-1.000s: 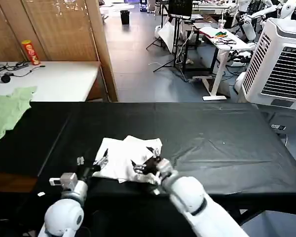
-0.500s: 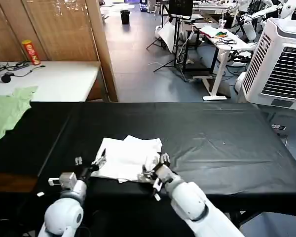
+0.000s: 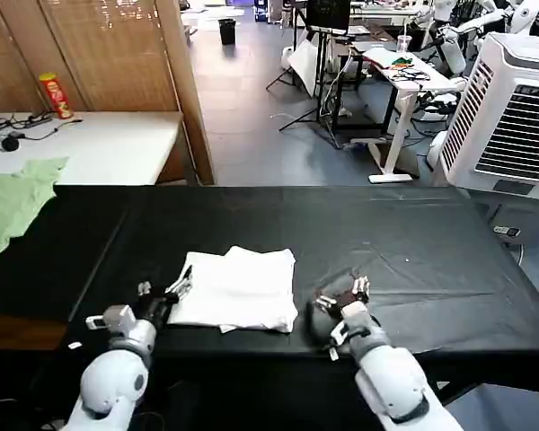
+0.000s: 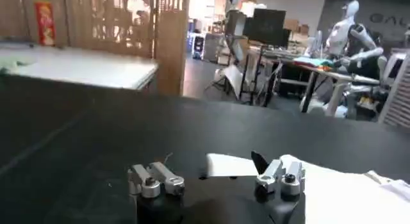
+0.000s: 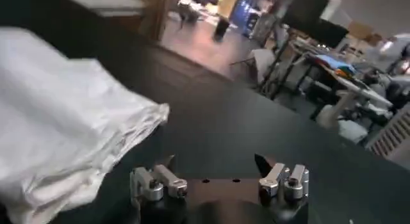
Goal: Fold and organize the clothes.
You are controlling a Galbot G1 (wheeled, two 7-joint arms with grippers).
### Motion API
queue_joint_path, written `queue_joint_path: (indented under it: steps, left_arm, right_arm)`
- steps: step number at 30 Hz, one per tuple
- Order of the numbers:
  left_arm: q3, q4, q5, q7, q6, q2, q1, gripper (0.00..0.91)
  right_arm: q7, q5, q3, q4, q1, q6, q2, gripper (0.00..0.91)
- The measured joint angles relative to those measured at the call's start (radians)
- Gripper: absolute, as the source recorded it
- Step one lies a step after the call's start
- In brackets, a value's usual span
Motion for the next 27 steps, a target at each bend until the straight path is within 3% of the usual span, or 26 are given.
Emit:
queue_joint_path:
  steps: [5, 8, 10, 11, 12, 20, 27]
  left_arm:
    - [-0.019, 0.02, -0.127, 0.024, 0.025, 0.004, 0.0, 0.878]
    - [-0.025, 0.035, -0.205, 0.021, 0.04, 0.002, -0.002, 0.712]
    - [-0.033, 0.045, -0.254, 0.019, 0.051, -0.002, -0.004, 0.137]
    - [-0.035, 0.047, -0.272, 0.017, 0.056, -0.003, -0.004, 0.039]
    - [-0.038, 0.05, -0.293, 0.013, 0.064, -0.005, -0.005, 0.0]
    - [-0.061, 0.058, -0.464, 0.005, 0.099, -0.011, -0.009, 0.0]
    - [-0.063, 0.033, -0.401, -0.004, 0.103, -0.011, -0.017, 0.0]
  right_arm:
    - [-0.024, 0.037, 0.047, 0.027, -0.039, 0.05, 0.009, 0.878]
    - [-0.03, 0.053, 0.064, 0.042, -0.055, 0.061, 0.01, 0.878]
    - [-0.033, 0.057, 0.07, 0.051, -0.061, 0.067, 0.011, 0.878]
    - [-0.035, 0.058, 0.073, 0.054, -0.063, 0.07, 0.012, 0.878]
    - [-0.036, 0.058, 0.075, 0.056, -0.065, 0.072, 0.013, 0.878]
    - [-0.04, 0.058, 0.085, 0.061, -0.074, 0.084, 0.028, 0.878]
    - [-0.036, 0.055, 0.096, 0.056, -0.078, 0.086, 0.034, 0.878]
